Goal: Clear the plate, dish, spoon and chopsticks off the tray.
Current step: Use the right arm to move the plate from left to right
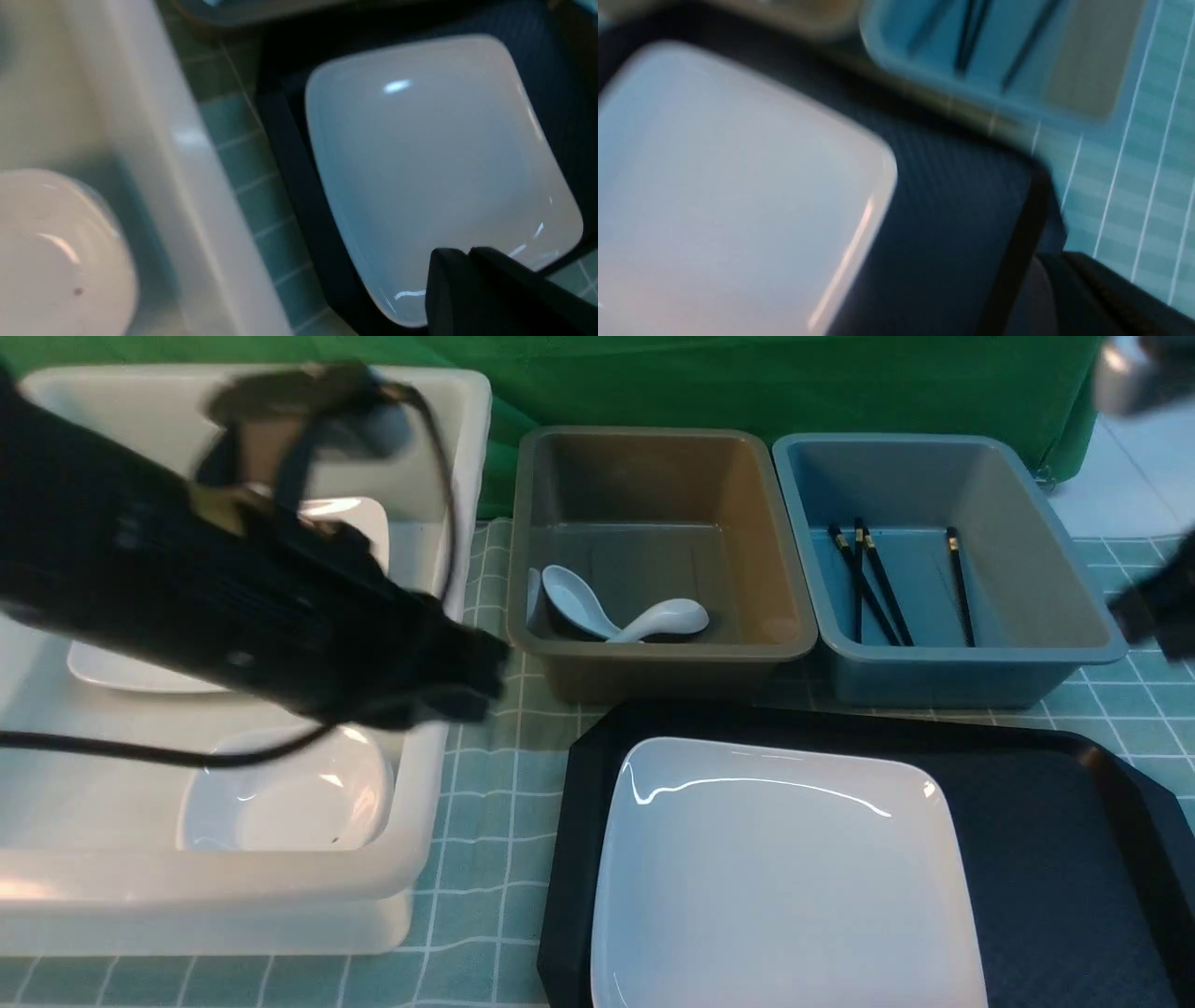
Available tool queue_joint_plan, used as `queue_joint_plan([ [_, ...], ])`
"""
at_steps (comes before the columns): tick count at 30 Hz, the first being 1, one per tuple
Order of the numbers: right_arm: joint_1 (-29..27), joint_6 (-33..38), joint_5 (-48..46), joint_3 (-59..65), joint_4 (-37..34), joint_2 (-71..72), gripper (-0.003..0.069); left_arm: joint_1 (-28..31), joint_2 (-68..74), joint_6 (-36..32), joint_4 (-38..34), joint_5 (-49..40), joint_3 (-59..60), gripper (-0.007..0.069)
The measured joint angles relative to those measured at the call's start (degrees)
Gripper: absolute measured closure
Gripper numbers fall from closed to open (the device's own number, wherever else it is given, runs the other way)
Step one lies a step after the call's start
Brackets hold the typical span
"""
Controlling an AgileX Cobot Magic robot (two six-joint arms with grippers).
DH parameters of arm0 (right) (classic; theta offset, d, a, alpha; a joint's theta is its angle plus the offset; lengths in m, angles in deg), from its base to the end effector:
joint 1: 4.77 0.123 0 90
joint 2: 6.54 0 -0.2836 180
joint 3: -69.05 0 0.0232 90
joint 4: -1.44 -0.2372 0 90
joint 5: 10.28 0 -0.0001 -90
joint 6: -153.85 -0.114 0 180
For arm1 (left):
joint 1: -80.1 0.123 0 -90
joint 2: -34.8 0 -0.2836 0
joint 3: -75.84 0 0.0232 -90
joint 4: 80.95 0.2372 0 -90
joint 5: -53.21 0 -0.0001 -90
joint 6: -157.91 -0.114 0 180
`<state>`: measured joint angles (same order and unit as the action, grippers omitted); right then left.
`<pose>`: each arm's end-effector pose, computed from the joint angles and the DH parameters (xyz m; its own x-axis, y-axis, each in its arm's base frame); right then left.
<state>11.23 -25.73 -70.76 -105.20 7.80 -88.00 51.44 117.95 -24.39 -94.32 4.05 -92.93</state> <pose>0.2477 0.0596 0.3424 -0.7955 -0.2925 -0.5306 -0.2746 0.9547 -0.1145 0.2294 -0.1481 0.3202 -0.7583 0.2868 -0.5854 0.4819 0.8513 -0.2072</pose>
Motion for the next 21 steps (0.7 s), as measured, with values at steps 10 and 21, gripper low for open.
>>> queue_joint_plan([
  [10,-7.45,4.79,19.56,27.40,-21.15,-4.05,0.0309,-7.32,12.16,2.29,1.07,-6.27,-7.11,0.0612],
  [21,-7.56,6.65,37.00,28.84,-25.44,-18.21,0.0155,-7.32,12.56,2.72,1.45,-7.05,-7.93,0.0612],
])
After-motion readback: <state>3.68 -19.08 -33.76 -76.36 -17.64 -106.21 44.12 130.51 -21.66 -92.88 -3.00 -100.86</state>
